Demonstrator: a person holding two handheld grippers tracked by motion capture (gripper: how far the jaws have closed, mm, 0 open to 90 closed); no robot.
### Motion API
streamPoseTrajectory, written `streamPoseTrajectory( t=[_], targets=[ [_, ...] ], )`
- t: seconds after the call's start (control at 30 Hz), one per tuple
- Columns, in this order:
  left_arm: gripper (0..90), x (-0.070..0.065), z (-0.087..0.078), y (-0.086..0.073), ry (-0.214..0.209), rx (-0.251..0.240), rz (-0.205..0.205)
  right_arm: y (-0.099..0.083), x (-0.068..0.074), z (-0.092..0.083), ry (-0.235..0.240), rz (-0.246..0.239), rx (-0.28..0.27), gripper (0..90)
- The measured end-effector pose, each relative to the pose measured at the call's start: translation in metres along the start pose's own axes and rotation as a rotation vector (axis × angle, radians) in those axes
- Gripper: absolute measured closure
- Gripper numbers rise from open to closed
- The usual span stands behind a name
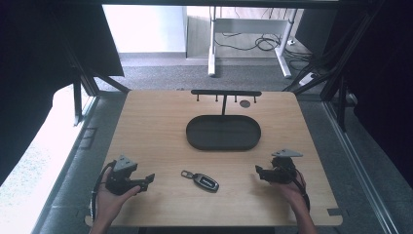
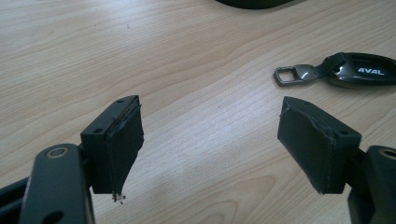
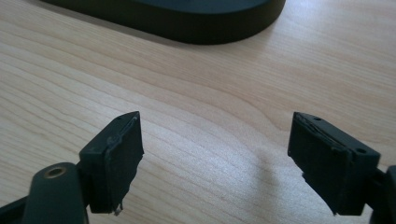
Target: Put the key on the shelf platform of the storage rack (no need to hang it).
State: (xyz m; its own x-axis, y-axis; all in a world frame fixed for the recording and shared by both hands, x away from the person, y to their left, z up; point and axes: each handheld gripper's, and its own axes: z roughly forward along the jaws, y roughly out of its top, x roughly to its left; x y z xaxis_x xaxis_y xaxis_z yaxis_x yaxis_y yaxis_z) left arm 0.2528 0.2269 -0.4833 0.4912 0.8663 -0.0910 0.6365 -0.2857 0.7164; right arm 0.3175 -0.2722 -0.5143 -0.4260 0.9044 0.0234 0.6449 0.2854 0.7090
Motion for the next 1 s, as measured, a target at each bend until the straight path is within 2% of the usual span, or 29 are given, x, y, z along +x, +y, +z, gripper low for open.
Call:
streamPoseTrajectory(
  t=[0.17,0.43,0.5,0.53,0.6,0.8,1.0],
  targets=[
    [22.7,0.001,-0.003,0.000,0.005,-0.008,-0.012,0.009,0.000,-0.005,0.028,-0.018,0.006,23.2],
    [22.7,0.001,-0.005,0.000,0.002,-0.016,-0.007,0.041,0.016,-0.024,0.073,-0.153,0.057,27.3],
    [22.7,0.001,-0.005,0.000,0.002,-0.016,-0.006,0.045,0.019,-0.026,0.080,-0.166,0.069,28.0],
    [22.7,0.001,-0.005,0.001,0.002,-0.015,-0.005,0.054,0.024,-0.029,0.093,-0.197,0.099,28.9],
    [22.6,0.000,-0.004,0.001,0.000,-0.015,-0.002,0.061,0.031,-0.031,0.116,-0.222,0.122,29.1],
    [22.7,0.000,-0.003,0.000,-0.002,-0.010,-0.002,0.077,0.046,-0.030,0.160,-0.267,0.153,29.6],
    [22.6,0.000,-0.003,0.000,0.000,-0.008,-0.001,0.085,0.056,-0.029,0.179,-0.296,0.158,30.4]
  ],
)
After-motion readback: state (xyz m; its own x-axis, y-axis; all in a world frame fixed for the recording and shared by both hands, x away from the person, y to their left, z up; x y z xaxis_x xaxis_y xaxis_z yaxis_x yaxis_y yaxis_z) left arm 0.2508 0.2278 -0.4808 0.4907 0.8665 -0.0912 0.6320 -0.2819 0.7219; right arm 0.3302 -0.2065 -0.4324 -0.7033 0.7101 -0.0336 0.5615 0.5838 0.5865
